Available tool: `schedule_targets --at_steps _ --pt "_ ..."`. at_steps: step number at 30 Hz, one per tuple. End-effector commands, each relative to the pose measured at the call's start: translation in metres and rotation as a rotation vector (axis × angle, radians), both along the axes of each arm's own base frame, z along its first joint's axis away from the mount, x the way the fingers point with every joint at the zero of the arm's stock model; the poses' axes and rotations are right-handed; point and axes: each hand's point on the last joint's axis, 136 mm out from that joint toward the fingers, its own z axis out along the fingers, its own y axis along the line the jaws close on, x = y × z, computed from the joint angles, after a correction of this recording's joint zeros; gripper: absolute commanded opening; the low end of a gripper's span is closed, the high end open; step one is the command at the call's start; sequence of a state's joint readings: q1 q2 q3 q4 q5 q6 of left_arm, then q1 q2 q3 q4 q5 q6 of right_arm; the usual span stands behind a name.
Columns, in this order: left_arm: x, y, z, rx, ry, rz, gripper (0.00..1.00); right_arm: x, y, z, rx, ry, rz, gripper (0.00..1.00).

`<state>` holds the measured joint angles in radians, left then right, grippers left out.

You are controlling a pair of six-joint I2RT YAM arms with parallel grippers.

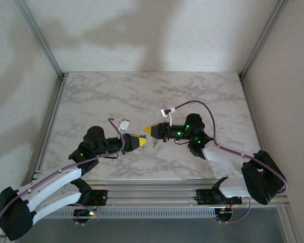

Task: Lock with the key

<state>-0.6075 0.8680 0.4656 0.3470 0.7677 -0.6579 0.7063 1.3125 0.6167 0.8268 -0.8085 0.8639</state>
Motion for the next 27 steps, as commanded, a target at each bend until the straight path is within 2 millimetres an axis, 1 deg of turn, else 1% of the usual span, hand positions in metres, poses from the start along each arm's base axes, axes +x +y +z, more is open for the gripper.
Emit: schedule_targets --at_steps 1,13,27 --pt "0.013 0.012 0.054 -0.101 -0.164 0.076 0.00 -0.008 -0.001 -0.017 -0.037 0.026 0.018 0.00" --pt "0.017 0.017 0.077 -0.159 -0.218 0.096 0.00 -0.012 0.005 -0.029 -0.049 0.038 0.040 0.00" --pt "0.024 0.026 0.086 -0.150 -0.267 0.161 0.00 -0.014 0.007 -0.032 -0.053 0.048 0.051 0.00"
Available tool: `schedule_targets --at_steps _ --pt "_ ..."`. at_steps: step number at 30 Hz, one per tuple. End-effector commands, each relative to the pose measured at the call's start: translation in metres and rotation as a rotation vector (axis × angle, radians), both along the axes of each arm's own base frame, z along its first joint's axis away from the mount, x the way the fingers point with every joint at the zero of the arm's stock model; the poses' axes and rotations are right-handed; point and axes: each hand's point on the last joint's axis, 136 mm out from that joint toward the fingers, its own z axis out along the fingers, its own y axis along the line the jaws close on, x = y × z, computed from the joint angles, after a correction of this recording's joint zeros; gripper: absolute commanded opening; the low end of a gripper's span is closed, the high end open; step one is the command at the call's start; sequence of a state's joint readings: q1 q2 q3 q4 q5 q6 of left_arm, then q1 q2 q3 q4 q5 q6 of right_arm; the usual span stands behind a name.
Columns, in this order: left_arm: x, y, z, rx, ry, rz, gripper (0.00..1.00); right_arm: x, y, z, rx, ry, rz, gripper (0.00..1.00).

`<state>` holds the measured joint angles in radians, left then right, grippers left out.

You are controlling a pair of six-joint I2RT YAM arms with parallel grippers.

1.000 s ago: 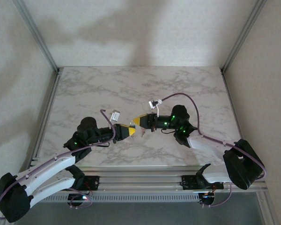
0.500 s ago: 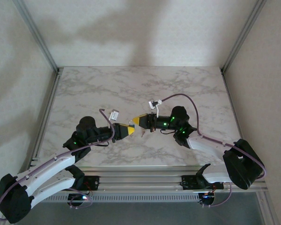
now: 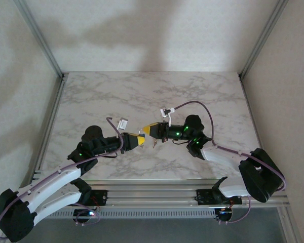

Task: Lock with the key

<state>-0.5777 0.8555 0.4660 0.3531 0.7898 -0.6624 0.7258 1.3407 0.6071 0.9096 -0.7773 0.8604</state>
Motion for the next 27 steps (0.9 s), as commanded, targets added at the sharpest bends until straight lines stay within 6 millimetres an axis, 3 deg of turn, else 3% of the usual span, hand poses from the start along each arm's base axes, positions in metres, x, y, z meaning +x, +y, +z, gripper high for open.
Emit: schedule_targets --at_steps 1,20,27 --pt "0.022 0.021 0.081 -0.134 -0.260 0.159 0.00 -0.015 0.002 -0.036 -0.086 0.085 0.062 0.00" --pt "0.039 0.040 0.079 -0.089 -0.294 0.307 0.00 -0.036 0.001 -0.039 -0.108 0.088 0.084 0.00" --pt "0.040 0.043 0.089 -0.133 -0.304 0.320 0.00 -0.047 0.006 -0.048 -0.122 0.084 0.105 0.00"
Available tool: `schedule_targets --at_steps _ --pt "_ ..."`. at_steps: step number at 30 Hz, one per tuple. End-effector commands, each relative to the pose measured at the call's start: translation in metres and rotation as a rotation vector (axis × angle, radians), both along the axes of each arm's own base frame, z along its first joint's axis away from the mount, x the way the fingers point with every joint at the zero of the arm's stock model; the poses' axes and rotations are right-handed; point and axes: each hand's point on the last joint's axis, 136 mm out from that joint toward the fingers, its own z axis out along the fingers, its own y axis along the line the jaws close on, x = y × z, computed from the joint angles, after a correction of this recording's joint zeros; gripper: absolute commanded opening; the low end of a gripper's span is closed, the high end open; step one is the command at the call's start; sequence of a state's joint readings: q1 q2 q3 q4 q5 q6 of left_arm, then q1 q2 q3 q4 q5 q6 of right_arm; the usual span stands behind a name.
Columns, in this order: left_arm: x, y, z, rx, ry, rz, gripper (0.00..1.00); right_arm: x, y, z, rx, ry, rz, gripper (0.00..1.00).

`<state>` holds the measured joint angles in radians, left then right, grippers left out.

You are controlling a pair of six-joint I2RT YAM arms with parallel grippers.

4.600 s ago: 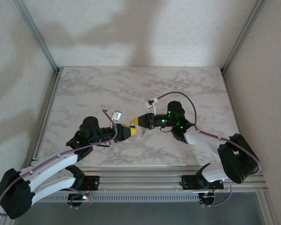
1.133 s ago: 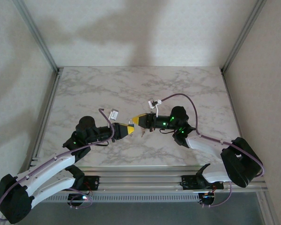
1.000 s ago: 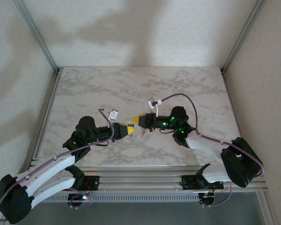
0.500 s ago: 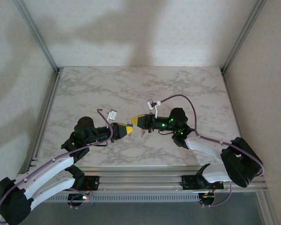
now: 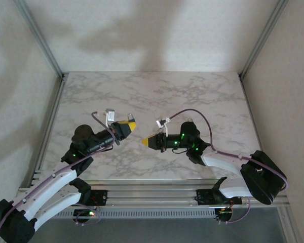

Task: Lock with the key

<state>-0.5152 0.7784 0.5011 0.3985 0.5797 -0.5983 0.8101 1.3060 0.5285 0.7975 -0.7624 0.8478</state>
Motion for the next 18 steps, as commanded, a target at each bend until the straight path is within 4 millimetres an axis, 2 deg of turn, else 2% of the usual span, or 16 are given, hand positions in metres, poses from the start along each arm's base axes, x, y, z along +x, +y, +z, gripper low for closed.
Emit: schedule_targets --at_steps 1,6,9,10,13,18 --pt "0.002 0.008 0.042 -0.077 -0.118 0.042 0.00 -0.010 0.000 -0.006 -0.013 -0.016 0.035 0.00" --pt "0.000 0.002 0.030 -0.058 -0.083 0.006 0.00 0.001 -0.013 0.000 -0.084 -0.101 -0.074 0.00" --pt "0.000 -0.002 0.013 -0.027 -0.032 -0.016 0.00 0.007 -0.026 0.016 -0.099 -0.178 -0.153 0.01" --pt "0.001 -0.004 0.007 -0.010 -0.010 -0.025 0.00 0.008 -0.029 0.020 -0.095 -0.188 -0.176 0.09" --pt "0.002 -0.010 -0.010 0.057 0.069 -0.057 0.00 0.012 -0.039 0.027 -0.106 -0.204 -0.221 0.41" --pt "0.007 -0.018 -0.035 0.199 0.185 -0.089 0.00 0.024 -0.052 0.037 -0.079 -0.200 -0.289 0.66"
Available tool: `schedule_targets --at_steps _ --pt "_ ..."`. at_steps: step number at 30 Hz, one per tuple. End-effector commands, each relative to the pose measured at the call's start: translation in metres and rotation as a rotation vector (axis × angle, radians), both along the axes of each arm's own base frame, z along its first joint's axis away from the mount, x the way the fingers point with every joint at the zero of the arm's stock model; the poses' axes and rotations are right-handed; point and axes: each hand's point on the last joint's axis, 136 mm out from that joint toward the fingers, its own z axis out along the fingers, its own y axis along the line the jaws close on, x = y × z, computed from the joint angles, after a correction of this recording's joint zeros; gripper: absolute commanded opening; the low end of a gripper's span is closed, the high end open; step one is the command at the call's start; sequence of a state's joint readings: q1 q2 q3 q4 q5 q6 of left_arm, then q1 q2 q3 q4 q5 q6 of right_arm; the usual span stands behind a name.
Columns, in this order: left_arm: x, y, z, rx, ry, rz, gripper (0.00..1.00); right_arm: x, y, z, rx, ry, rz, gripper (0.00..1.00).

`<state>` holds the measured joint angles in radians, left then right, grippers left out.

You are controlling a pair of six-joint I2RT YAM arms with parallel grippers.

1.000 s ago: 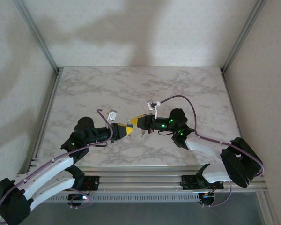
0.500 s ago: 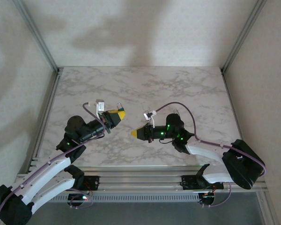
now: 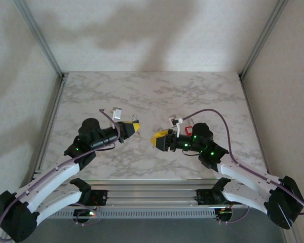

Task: Lock with the key

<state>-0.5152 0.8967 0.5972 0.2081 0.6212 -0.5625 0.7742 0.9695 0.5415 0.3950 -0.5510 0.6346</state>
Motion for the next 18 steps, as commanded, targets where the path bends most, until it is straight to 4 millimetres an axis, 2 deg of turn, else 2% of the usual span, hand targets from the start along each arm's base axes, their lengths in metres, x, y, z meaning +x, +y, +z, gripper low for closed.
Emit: schedule_targets --at_steps 1,2,5,12,18 --pt "-0.002 -0.005 -0.006 0.117 0.041 -0.059 0.00 0.011 -0.008 0.006 0.004 -0.003 -0.062 0.72" --pt "0.000 -0.007 -0.010 0.147 0.050 -0.076 0.00 0.020 -0.013 0.007 0.015 0.004 -0.094 0.78" --pt "-0.004 -0.017 -0.020 0.198 0.080 -0.177 0.00 0.026 -0.015 0.009 0.049 0.022 -0.108 0.85" --pt "-0.015 -0.033 -0.050 0.247 0.152 -0.354 0.00 0.039 -0.022 0.009 0.068 0.078 -0.127 0.87" --pt "-0.045 -0.051 -0.047 0.142 0.192 -0.559 0.00 0.040 -0.023 0.005 0.069 0.041 -0.115 0.87"
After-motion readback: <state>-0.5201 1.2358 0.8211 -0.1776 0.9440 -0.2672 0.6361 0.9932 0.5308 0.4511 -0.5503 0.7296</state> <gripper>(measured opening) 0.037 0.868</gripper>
